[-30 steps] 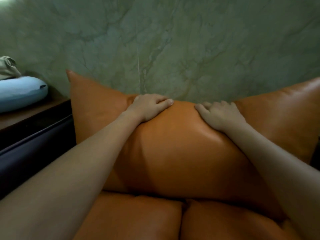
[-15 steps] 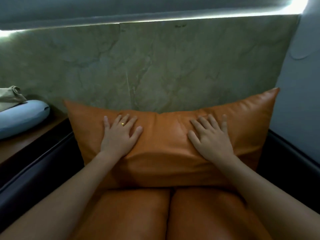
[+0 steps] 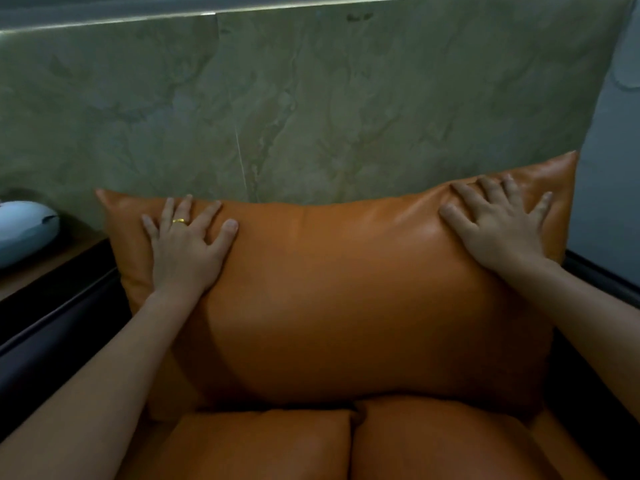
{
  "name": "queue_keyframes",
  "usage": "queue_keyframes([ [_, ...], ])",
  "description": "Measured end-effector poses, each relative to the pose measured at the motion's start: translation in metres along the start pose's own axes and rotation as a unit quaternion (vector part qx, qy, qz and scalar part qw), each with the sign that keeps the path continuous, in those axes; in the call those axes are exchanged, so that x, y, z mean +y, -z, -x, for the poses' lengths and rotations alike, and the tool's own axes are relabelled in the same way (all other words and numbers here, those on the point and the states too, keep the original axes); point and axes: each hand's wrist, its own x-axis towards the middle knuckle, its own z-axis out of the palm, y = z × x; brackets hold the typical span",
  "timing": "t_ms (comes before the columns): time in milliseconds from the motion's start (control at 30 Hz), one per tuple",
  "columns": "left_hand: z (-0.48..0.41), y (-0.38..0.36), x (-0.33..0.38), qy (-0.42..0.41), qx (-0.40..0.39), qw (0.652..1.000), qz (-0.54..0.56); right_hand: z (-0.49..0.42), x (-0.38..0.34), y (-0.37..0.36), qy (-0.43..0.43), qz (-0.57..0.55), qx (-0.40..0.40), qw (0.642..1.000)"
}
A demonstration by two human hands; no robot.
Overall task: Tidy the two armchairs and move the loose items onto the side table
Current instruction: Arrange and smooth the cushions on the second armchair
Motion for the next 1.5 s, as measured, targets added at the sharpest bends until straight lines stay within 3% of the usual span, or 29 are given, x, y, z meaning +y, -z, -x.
queue_keyframes([
  [167, 0.012, -0.002, 0.004, 0.01, 0.002, 0.999, -0.034, 0.019, -0.006, -0.015, -0.007, 0.064, 0.025, 0.998],
  [400, 0.07, 0.045, 0.02, 0.082, -0.136, 0.987, -0.009, 0.115, -0.034, 0.011, -0.064, -0.04, -0.061, 0.995],
  [500, 0.136, 0.073, 0.036, 0.127, -0.224, 0.965, 0.052, 0.203, -0.058, 0.015, -0.064, -0.086, -0.172, 0.979],
  [633, 0.21, 0.13, 0.055, 0.159, -0.381, 0.908, 0.071, 0.255, -0.071, 0.038, -0.025, -0.049, -0.386, 0.921],
  [767, 0.251, 0.183, 0.063, 0.133, -0.451, 0.882, 0.023, 0.284, -0.078, 0.071, 0.039, -0.021, -0.425, 0.904],
  [933, 0.294, 0.229, 0.054, 0.184, -0.439, 0.879, 0.003, 0.354, -0.113, 0.104, 0.144, -0.031, -0.374, 0.916],
  [1067, 0.319, 0.246, 0.057, 0.174, -0.407, 0.896, -0.038, 0.406, -0.148, 0.116, 0.201, -0.069, -0.389, 0.896],
  [1500, 0.327, 0.247, 0.036, 0.213, -0.401, 0.891, 0.014, 0.432, -0.174, 0.121, 0.126, -0.092, -0.403, 0.902],
])
